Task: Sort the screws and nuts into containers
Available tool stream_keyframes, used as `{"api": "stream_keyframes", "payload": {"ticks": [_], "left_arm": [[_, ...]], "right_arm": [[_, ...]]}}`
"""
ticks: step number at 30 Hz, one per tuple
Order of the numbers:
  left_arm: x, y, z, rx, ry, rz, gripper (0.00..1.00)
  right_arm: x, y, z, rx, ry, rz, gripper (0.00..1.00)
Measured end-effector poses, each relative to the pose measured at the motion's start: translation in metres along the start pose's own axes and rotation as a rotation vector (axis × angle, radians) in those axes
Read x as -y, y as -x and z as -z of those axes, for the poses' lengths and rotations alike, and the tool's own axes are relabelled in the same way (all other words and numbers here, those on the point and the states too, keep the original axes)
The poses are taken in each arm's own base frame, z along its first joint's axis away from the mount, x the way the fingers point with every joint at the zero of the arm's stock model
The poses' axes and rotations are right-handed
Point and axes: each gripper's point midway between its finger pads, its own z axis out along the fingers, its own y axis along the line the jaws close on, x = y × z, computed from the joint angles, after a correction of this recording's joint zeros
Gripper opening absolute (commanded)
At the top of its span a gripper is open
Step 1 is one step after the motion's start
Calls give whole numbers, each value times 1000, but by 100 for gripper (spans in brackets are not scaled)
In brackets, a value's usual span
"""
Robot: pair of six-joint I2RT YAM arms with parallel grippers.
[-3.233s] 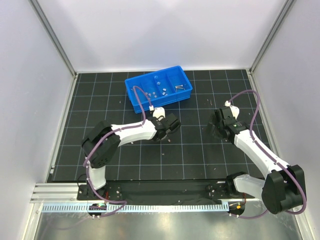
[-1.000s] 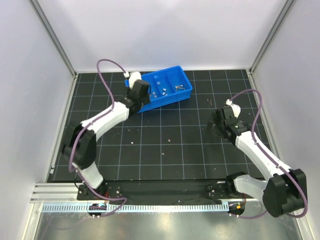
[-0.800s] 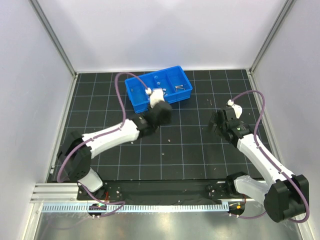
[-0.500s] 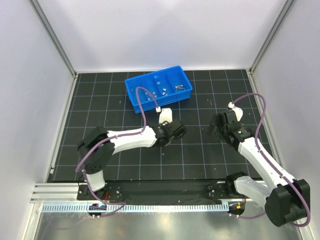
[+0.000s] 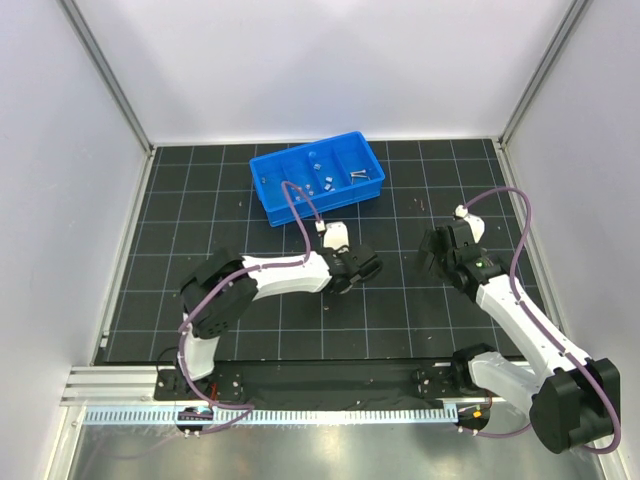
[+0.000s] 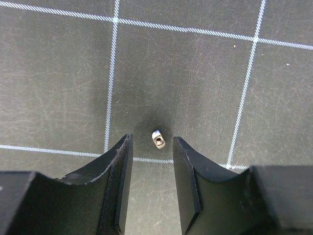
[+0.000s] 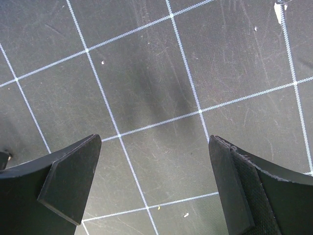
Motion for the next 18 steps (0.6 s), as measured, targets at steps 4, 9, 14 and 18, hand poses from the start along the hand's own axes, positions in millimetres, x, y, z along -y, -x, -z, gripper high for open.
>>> {"api": "stream_keyframes", "payload": {"ticks": [4, 9, 14, 18], "left_arm": [[0, -5, -6, -7, 13, -6, 37], [1, -6, -9, -13, 23, -15, 34], [1, -7, -9, -17, 31, -19, 26], [-1, -8, -9, -22, 36, -20, 16]], "right_arm": [[0, 0, 0, -1, 1, 0, 100], [0, 0, 0, -2, 3, 0, 100], [0, 0, 0, -2, 2, 0, 99], [0, 0, 0, -1, 2, -3, 100]]}}
